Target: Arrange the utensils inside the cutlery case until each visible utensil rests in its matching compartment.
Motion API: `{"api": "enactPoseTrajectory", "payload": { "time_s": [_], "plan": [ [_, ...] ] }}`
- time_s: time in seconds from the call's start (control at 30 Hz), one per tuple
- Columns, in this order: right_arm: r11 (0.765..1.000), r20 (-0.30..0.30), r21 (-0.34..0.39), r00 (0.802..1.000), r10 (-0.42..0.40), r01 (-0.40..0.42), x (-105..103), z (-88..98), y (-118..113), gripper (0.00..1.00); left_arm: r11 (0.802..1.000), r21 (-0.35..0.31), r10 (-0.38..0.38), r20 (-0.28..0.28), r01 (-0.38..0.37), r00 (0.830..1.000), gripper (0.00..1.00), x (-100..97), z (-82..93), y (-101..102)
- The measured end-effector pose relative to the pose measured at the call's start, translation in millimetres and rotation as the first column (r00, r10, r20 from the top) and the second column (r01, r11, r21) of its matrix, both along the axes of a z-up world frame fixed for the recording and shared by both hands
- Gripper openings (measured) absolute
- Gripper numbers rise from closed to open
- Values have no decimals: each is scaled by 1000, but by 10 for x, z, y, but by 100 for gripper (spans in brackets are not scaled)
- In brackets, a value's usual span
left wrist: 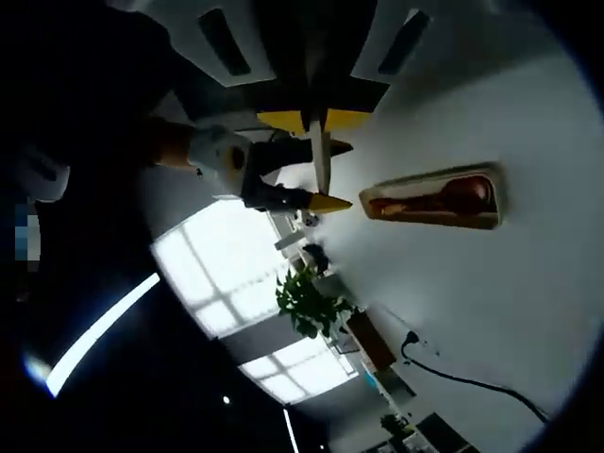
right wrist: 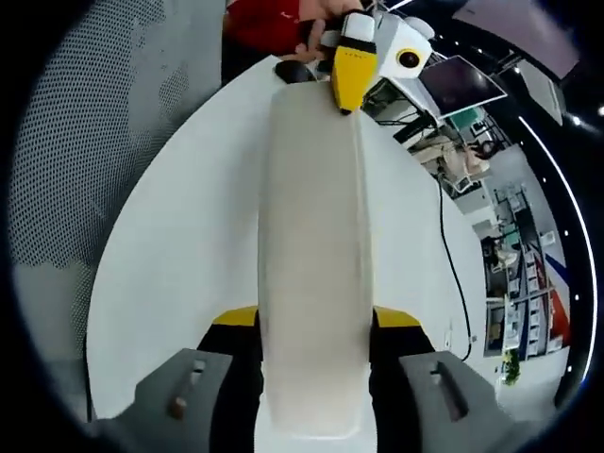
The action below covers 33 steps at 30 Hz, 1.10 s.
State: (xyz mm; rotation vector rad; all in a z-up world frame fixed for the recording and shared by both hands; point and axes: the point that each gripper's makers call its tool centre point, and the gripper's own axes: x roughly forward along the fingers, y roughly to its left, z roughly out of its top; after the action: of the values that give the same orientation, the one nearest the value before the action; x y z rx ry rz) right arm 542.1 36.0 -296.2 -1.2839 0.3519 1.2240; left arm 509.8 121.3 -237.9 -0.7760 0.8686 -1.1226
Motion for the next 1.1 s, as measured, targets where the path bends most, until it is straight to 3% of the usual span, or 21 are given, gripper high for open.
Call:
{"api": "enactPoseTrajectory", "payload": {
  "time_s": [0.07,0.1,0.17,0.23,0.3,0.4,0.47,0.5,0.53,0.57,0.67,0.8,0.87,0.9,0.97,1.03,1.1],
  "plan": [
    [1000,-29,-5,999,-14,14,64,-13,-9,42,1000,4,19,9,-19,1000,5,93,-1,4],
    [999,-74,-6,997,-35,35,76,-42,-17,42,999,7,36,20,-36,999,5,170,-2,14],
    [997,-133,10,988,-74,76,137,-57,-13,42,993,2,115,2,-115,993,6,374,-13,55],
    [995,-153,22,984,-94,98,224,-39,2,42,983,7,185,4,-185,983,7,572,-52,119],
    [992,-191,27,975,-116,123,296,-43,22,42,979,3,206,2,-206,979,8,673,-68,144],
    [988,-277,8,949,-149,157,365,-116,40,42,968,26,248,21,-249,968,8,851,-133,183],
    [982,-349,0,920,-177,189,399,-162,70,42,958,54,281,10,-281,960,8,963,-221,218],
    [984,-344,-6,924,-168,176,471,-179,80,42,956,60,286,15,-286,958,8,997,-245,222],
    [983,-369,-17,912,-178,184,481,-205,76,42,952,68,298,16,-298,955,8,1046,-278,232],
    [980,-418,-32,887,-193,198,481,-250,73,42,951,74,301,14,-301,953,8,1073,-299,228],
    [976,-473,-71,855,-213,204,514,-333,56,42,945,95,312,20,-312,950,8,1160,-369,228],
    [975,-472,-103,854,-221,195,549,-402,31,42,942,122,315,11,-314,949,8,1226,-513,213],
    [972,-495,-121,837,-234,201,522,-446,9,42,940,150,312,-5,-308,950,9,1235,-601,208],
    [973,-493,-119,839,-230,197,522,-461,8,42,937,167,314,-8,-308,949,10,1241,-640,211],
    [972,-504,-130,831,-237,198,484,-504,16,42,927,207,316,19,-313,949,10,1255,-715,240],
    [974,-495,-143,839,-225,177,455,-544,19,42,906,262,320,85,-331,943,5,1299,-788,346],
    [975,-505,-140,835,-219,171,433,-564,41,42,914,235,324,71,-332,943,8,1270,-752,369]
  ]
}}
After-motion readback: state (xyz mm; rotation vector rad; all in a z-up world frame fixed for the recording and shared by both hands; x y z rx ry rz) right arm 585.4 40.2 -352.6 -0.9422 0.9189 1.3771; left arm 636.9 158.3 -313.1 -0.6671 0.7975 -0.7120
